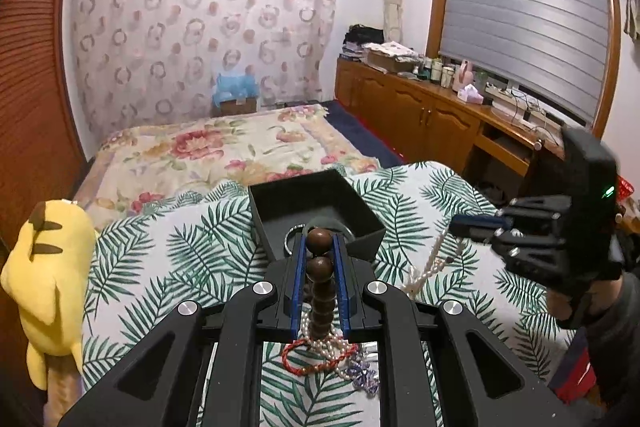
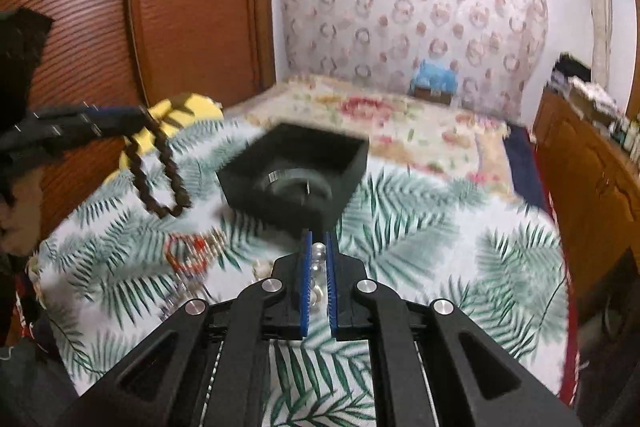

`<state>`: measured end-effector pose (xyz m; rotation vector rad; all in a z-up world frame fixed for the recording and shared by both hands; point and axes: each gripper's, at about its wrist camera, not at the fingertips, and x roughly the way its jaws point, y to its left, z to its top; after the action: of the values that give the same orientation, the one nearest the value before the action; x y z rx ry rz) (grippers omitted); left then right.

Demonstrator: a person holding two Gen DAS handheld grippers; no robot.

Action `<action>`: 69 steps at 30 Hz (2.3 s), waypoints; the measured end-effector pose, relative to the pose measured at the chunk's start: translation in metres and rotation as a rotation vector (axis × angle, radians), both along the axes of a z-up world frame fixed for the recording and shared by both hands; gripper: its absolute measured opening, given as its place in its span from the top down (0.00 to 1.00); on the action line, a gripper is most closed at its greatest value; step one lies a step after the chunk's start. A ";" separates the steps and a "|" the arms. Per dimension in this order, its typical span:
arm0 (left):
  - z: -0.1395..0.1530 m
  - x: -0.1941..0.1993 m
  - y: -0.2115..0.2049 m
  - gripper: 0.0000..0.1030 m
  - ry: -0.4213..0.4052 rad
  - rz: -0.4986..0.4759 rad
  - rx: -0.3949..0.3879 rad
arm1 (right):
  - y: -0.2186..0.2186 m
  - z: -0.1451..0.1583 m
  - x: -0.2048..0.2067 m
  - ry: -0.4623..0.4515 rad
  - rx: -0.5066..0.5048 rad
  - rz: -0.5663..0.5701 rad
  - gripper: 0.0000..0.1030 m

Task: Organize jewelry
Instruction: 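Carry the bead bracelet into the box while the right tool lowers the pearl strand in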

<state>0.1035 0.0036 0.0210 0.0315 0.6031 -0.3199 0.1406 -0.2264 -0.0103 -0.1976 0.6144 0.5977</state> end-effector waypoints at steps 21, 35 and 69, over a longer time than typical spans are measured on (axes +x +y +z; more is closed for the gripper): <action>0.034 0.033 -0.002 0.88 -0.046 0.012 0.010 | 0.012 0.107 0.011 -0.208 0.007 0.033 0.93; 0.032 0.072 -0.014 0.88 -0.046 0.027 0.003 | 0.022 0.142 0.043 -0.253 -0.015 0.005 0.93; -0.020 0.059 0.025 0.68 0.037 0.091 0.011 | 0.081 0.030 0.133 -0.019 -0.099 -0.016 0.91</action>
<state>0.1629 0.0283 0.0009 0.0088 0.6407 -0.2296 0.2739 -0.1449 0.0195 -0.2903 0.6274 0.5499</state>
